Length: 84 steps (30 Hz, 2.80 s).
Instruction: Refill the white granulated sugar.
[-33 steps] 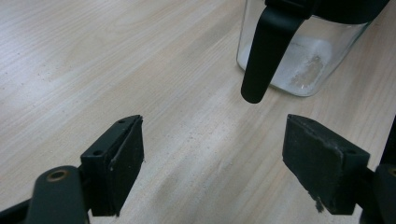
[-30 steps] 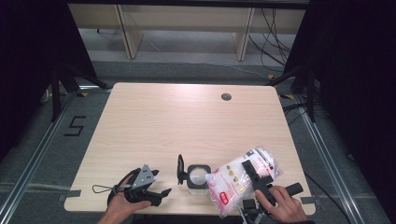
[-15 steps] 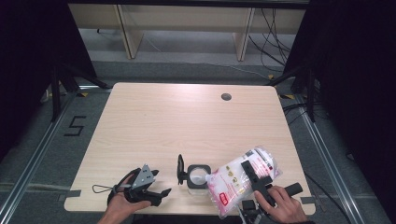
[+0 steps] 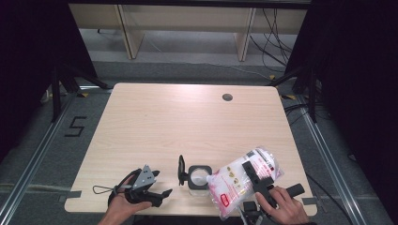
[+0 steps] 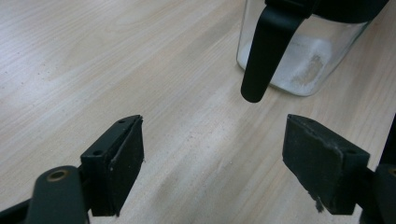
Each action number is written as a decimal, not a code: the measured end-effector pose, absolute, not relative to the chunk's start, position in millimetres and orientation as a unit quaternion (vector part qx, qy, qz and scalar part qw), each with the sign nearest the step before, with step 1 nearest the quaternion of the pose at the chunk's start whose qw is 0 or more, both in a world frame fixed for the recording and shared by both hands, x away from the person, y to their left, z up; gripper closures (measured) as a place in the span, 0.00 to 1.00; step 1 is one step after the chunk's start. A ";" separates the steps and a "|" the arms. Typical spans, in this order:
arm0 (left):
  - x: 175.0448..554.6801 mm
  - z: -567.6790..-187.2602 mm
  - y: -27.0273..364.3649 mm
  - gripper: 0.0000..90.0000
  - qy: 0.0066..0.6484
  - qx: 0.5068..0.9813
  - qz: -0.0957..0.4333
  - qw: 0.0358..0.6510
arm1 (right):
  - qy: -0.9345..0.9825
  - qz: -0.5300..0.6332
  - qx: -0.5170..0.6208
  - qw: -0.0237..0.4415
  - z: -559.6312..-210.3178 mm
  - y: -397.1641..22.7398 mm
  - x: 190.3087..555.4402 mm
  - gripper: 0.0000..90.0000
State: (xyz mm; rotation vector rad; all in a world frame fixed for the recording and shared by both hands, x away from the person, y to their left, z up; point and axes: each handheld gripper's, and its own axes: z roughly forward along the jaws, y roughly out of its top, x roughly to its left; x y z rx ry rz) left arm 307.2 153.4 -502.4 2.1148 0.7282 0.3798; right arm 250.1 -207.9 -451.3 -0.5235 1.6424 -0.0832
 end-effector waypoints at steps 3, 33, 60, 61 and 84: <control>307.2 -501.5 154.1 0.22 0.290 0.848 0.153 0.416 | 0.719 -0.031 -0.235 0.654 -450.5 -206.8 250.1 0.49; 306.5 -501.7 153.7 0.23 0.296 0.845 0.150 0.419 | 0.719 -0.034 -0.235 0.653 -449.6 -208.7 250.3 0.49; 305.7 -502.1 153.2 0.23 0.294 0.844 0.146 0.425 | 0.716 -0.036 -0.237 0.655 -447.6 -208.8 250.0 0.49; 306.4 -501.5 153.5 0.23 0.291 0.845 0.147 0.425 | 0.715 -0.036 -0.238 0.656 -447.7 -208.9 250.0 0.49; 306.0 -502.4 153.4 0.23 0.293 0.844 0.146 0.425 | 0.722 -0.030 -0.228 0.652 -446.8 -210.6 250.3 0.50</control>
